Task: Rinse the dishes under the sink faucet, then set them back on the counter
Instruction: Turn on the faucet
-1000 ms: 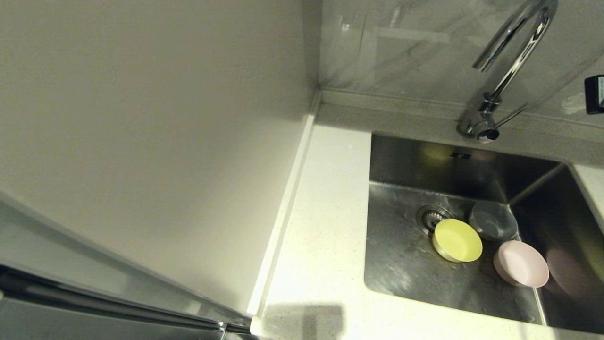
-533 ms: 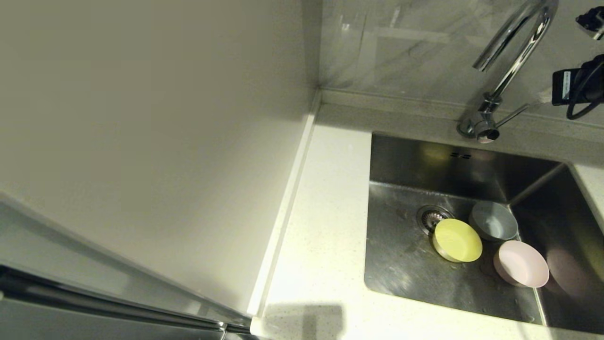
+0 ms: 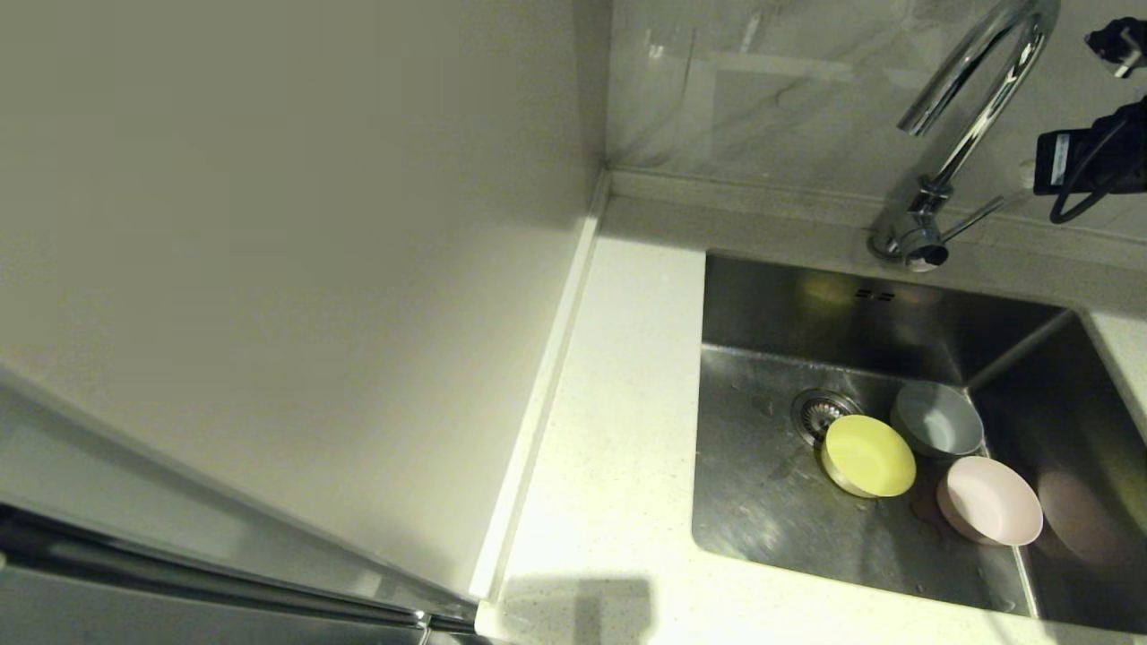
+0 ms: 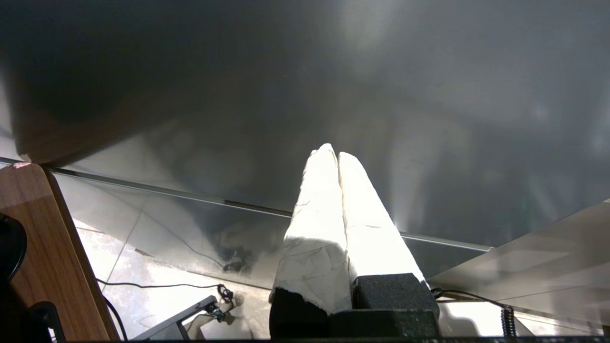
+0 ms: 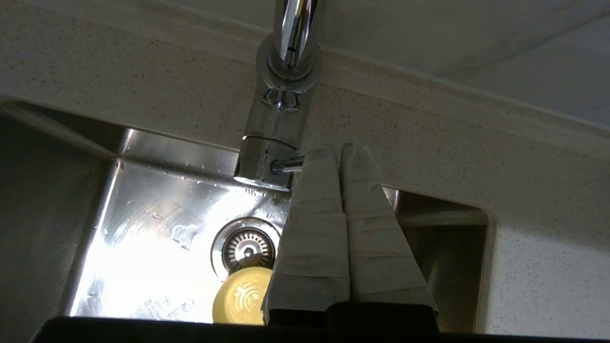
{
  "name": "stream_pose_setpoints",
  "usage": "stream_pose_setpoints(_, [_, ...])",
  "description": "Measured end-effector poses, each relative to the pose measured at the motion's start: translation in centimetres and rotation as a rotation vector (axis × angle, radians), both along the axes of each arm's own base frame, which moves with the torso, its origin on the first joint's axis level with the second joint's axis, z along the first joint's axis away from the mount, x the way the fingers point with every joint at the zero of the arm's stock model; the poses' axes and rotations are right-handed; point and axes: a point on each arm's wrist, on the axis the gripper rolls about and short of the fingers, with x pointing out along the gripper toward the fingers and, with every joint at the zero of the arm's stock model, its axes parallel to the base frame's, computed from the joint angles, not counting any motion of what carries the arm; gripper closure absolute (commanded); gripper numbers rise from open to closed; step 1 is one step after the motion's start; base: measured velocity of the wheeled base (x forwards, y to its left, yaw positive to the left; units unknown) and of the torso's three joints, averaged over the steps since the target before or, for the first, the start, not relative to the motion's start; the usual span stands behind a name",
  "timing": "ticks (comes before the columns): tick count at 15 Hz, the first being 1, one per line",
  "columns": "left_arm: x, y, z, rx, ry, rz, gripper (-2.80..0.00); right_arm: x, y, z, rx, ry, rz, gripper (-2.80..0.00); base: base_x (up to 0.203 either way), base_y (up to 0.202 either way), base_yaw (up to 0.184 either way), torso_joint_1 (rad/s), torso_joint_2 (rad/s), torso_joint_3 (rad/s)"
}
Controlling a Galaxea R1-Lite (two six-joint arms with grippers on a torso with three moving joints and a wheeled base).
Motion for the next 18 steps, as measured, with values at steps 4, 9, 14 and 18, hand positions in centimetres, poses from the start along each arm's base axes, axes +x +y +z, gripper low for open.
stream_pose_setpoints(4, [0.0,0.0,0.0,0.0,0.0,0.0,0.0,0.8,-0.1,-0.8,0.004,0.018,0.002,0.0,0.0,0.0,0.0,0.0,0.0,0.0])
stream_pose_setpoints(9, [0.0,0.0,0.0,0.0,0.0,0.0,0.0,2.4,0.1,-0.9,0.046,-0.065,0.001,0.0,0.0,0.0,0.0,0.0,0.0,0.0])
stream_pose_setpoints(14, [0.0,0.0,0.0,0.0,0.0,0.0,0.0,2.9,0.1,-1.5,0.043,-0.053,-0.017,0.0,0.0,0.0,0.0,0.0,0.0,0.0])
stream_pose_setpoints(18, [0.0,0.0,0.0,0.0,0.0,0.0,0.0,3.3,-0.1,-1.8,0.036,-0.045,-0.036,0.0,0.0,0.0,0.0,0.0,0.0,0.0])
